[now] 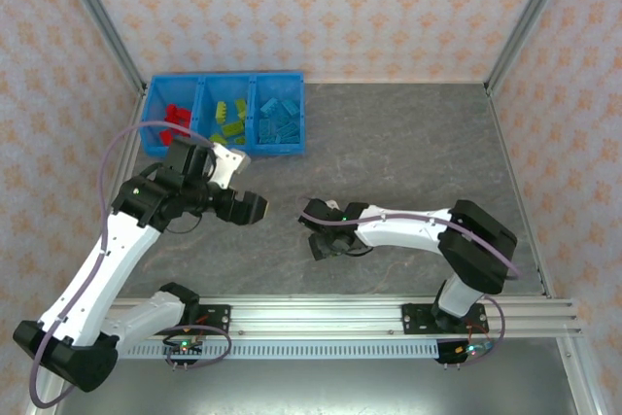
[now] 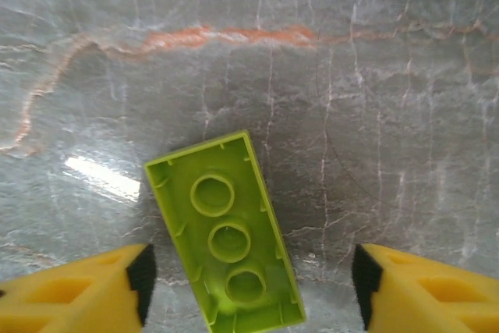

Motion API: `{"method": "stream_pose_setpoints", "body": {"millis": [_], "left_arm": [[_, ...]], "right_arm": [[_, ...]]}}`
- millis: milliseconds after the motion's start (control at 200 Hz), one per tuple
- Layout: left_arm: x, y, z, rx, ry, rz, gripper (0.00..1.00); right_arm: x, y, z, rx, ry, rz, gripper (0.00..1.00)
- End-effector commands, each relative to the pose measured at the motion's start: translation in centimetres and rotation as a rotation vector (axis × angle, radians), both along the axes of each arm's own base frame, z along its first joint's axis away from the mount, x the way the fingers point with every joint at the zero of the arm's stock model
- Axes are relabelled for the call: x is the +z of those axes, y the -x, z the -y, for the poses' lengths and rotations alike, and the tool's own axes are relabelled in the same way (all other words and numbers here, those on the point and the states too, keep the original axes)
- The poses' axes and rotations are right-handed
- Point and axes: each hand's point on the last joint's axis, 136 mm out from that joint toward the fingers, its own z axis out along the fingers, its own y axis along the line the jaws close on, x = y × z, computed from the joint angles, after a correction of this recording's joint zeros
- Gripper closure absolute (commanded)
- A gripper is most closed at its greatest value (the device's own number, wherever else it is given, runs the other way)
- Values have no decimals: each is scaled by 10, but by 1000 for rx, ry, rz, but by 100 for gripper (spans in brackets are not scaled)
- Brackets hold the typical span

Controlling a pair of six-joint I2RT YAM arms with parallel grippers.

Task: Sort the legos into containers by color

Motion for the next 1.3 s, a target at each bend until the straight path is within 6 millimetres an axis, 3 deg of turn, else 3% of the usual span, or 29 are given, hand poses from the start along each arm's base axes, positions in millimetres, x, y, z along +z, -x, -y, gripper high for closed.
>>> {"method": "stream_pose_setpoints", "body": {"millis": [0, 290, 400, 525, 646, 796, 936, 1076, 1291], "left_arm": [[9, 26, 31, -195, 181, -25, 6], [13, 33, 45, -297, 263, -20, 2], [18, 27, 38, -248, 239, 46, 0], [15, 0, 10, -39, 109, 140, 0], [15, -19, -21, 147, -6, 218, 0], [31, -25, -43, 272, -8, 339, 0], [37, -22, -62, 371, 1, 404, 0], [40, -18, -86, 476, -23, 451, 0], [38, -16, -97, 521, -41, 458, 0]], "right_arm": [[2, -6, -7, 4, -3, 21, 41], [-2, -3, -3, -17, -3, 11, 64], [4, -4, -9, -25, -45, 18, 73], [40, -19, -14, -67, -118, 119, 74], [102, -42, -29, -61, -248, 284, 74], [173, -71, -69, 15, -428, 471, 73], [214, -96, -124, 134, -610, 510, 73], [230, -141, -165, 162, -666, 541, 73], [220, -226, -211, 136, -654, 592, 73]]}}
